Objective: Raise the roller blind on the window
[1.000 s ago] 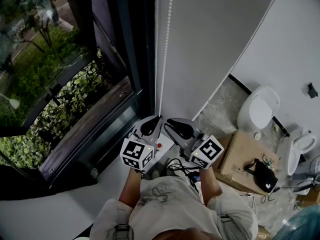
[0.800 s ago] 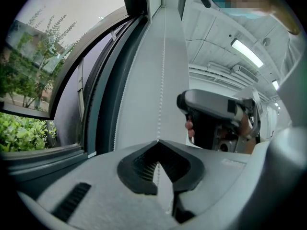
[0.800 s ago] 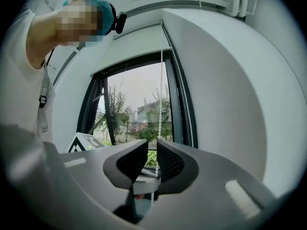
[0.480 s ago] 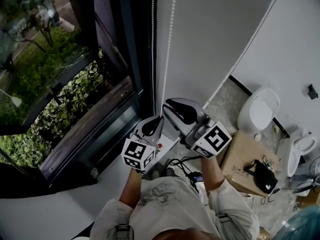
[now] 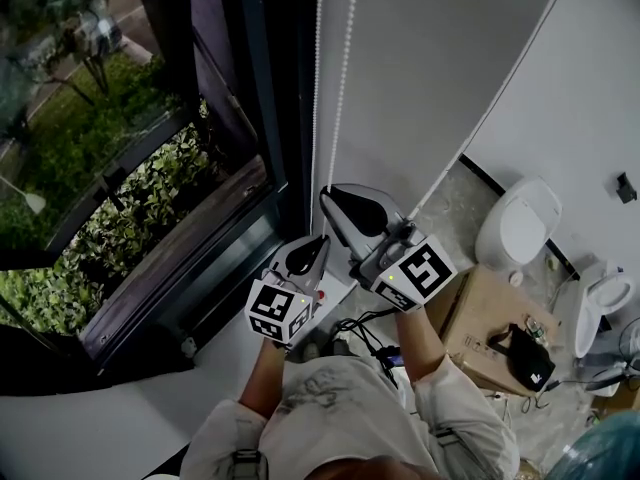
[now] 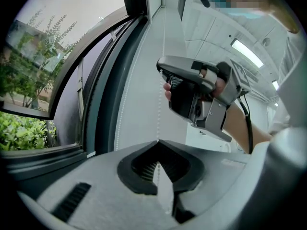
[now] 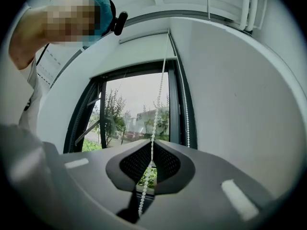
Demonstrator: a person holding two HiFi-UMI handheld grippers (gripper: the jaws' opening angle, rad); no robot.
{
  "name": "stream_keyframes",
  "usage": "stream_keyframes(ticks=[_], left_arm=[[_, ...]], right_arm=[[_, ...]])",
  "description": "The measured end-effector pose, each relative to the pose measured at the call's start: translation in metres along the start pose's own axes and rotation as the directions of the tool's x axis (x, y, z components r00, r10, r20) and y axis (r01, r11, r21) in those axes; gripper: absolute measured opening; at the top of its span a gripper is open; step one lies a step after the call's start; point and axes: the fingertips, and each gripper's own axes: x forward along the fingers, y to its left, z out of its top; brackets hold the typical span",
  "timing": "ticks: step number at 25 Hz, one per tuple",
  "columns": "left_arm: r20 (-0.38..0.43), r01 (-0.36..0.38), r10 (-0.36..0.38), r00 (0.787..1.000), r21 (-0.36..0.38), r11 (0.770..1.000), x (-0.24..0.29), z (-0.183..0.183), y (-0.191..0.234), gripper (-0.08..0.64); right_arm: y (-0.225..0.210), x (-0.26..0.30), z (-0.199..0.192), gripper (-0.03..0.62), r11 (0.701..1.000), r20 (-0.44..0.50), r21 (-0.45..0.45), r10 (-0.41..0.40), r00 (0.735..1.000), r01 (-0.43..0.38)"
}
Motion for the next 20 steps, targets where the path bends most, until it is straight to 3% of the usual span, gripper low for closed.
stream_keyframes(ticks=[7, 20], left_arm=[[-0.012, -0.001, 0.001, 1.0, 0.001, 1.0, 0.003, -0.003, 0.002, 0.009], [-0.132, -0.016, 0.01, 0.991, -0.042, 0.999, 0.003, -0.063, 0.011, 0.009]], right_arm=[[-0.004, -0.003, -0.004, 0.014, 0.999, 0.01, 0.042, -0.016, 1.0, 0.015], [0.001, -0.013, -0.065, 0.012, 0.995, -0.094, 0.084, -0.044, 0.995, 0.052]])
